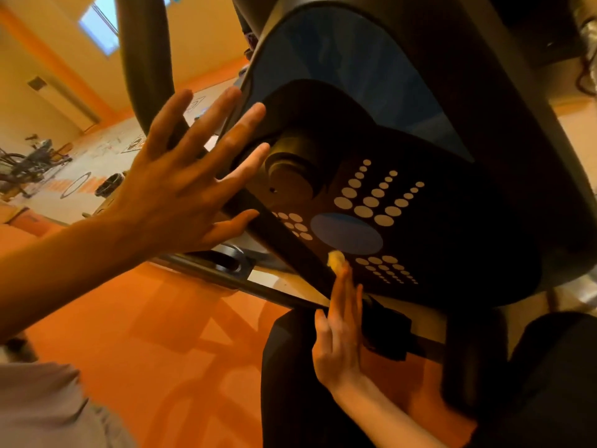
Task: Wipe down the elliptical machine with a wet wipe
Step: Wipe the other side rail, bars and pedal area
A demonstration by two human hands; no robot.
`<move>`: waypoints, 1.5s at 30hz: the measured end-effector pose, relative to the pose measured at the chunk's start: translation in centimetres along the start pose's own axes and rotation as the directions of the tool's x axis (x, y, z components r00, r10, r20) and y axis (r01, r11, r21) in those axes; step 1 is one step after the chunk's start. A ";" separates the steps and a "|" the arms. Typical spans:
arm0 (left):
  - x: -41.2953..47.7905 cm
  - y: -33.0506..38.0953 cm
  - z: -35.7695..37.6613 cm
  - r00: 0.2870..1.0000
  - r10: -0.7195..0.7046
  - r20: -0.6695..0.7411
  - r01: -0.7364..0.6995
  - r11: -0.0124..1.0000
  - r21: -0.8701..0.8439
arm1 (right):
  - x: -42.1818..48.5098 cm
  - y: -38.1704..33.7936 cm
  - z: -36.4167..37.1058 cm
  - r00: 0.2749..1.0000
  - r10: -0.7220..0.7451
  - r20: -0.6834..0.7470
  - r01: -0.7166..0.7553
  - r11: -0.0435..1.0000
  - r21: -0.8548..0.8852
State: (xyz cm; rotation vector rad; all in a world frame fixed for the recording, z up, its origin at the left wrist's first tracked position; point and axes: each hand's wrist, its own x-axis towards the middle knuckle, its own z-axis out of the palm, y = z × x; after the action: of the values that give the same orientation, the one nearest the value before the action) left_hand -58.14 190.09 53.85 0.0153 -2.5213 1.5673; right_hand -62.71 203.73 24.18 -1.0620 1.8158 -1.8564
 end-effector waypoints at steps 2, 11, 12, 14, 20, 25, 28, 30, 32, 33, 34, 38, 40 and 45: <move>-0.2 -0.1 0.0 1.000 -0.004 0.002 0.004 1.000 -0.013 | 1.9 -3.5 0.3 0.996 -0.091 0.024 0.090 0.994 0.057; -0.2 0.2 0.3 1.000 -0.013 -0.015 0.013 1.000 -0.025 | 0.2 1.0 -0.5 0.996 -0.072 0.047 0.074 0.997 -0.038; -0.2 0.2 0.3 1.000 -0.013 -0.018 0.013 1.000 -0.020 | -0.7 2.2 -0.7 0.999 0.001 0.043 0.002 0.998 -0.061; -0.2 0.3 0.4 0.999 -0.020 -0.027 0.019 1.000 -0.019 | -1.5 2.4 -0.6 0.995 0.099 0.016 -0.098 0.994 -0.044; -0.1 0.2 0.3 0.999 -0.015 -0.033 0.014 0.999 -0.048 | 3.7 -9.0 0.7 0.985 -0.165 0.050 0.156 0.978 0.139; -0.2 0.3 0.6 0.997 -0.035 -0.066 0.032 0.998 -0.051 | 4.0 -6.7 0.6 0.960 -0.277 0.048 0.275 0.961 0.036; -0.1 0.4 0.8 0.997 -0.045 -0.071 0.042 0.998 -0.036 | 0.5 0.8 -0.7 0.994 -0.085 0.068 0.090 0.993 -0.079; -0.1 0.5 0.9 0.996 -0.047 -0.072 0.045 0.999 -0.029 | -0.8 2.8 -1.4 0.994 0.041 0.102 -0.027 0.992 -0.127; -0.1 0.5 0.9 0.996 -0.044 -0.077 0.043 0.999 -0.019 | 0.0 0.4 -1.2 0.996 -0.019 0.084 0.023 0.998 -0.053; -0.1 0.5 0.9 0.996 -0.041 -0.079 0.040 0.999 -0.015 | 1.1 -2.2 -0.9 0.993 -0.095 0.071 0.094 0.996 0.004; -0.1 0.5 0.9 0.996 -0.037 -0.081 0.036 0.999 -0.017 | 2.3 -5.2 -0.6 0.981 -0.182 0.064 0.179 0.982 0.053; -0.1 0.5 0.8 0.993 -0.047 -0.108 0.041 0.997 -0.063 | 6.6 -12.2 0.6 0.911 -0.401 0.091 0.396 0.915 0.073; -0.2 0.6 0.9 0.990 -0.068 -0.126 0.058 0.995 -0.081 | 6.5 -11.3 0.4 0.894 -0.438 0.098 0.437 0.899 0.030; -0.2 0.6 1.1 0.990 -0.067 -0.126 0.063 0.997 -0.034 | 2.4 -1.7 -1.0 0.917 -0.369 0.151 0.391 0.906 -0.161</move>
State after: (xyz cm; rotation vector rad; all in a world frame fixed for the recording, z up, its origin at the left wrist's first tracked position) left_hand -58.15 189.37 52.82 -0.0064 -2.4213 1.4575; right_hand -64.59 202.98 26.58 -1.6624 1.8438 -1.7988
